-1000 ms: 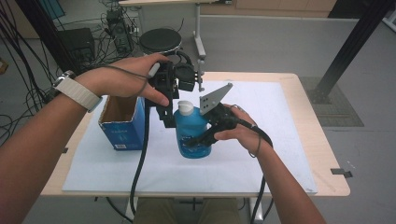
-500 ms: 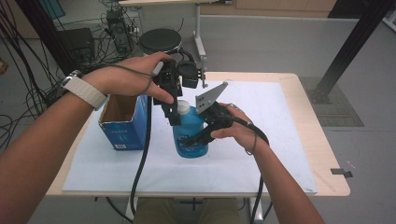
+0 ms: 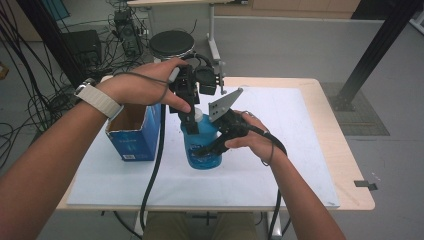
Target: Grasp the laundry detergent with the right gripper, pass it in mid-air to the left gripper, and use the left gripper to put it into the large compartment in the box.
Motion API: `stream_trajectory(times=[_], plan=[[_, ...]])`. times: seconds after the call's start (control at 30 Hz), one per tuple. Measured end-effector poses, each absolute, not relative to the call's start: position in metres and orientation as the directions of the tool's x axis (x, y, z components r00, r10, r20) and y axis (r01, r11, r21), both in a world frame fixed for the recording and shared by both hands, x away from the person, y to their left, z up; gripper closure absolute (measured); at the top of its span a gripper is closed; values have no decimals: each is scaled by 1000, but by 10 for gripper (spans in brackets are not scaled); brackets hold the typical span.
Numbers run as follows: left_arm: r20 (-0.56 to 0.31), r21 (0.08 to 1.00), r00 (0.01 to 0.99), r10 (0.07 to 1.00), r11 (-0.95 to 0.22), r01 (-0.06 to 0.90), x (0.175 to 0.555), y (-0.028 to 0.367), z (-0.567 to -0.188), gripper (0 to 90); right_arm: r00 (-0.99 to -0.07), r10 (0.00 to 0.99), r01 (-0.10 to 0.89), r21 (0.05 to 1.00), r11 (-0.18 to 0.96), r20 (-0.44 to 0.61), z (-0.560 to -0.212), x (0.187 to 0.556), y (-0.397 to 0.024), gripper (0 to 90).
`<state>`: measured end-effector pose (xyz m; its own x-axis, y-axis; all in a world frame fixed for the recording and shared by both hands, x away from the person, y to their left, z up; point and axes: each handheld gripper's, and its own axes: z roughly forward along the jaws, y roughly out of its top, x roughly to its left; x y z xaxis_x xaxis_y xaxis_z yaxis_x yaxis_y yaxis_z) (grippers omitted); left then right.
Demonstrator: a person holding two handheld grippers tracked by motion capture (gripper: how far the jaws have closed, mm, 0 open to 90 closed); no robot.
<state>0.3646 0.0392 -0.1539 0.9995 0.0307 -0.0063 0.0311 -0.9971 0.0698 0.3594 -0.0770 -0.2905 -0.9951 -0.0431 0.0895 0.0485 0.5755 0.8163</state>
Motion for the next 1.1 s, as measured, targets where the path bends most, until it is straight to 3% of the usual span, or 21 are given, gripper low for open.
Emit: stream_trajectory(times=[1.1], plan=[[-15,87,999,44,-995,45,368,40,-160,96,-994,-32,65,819,570,101,-294,363,-82,430]])
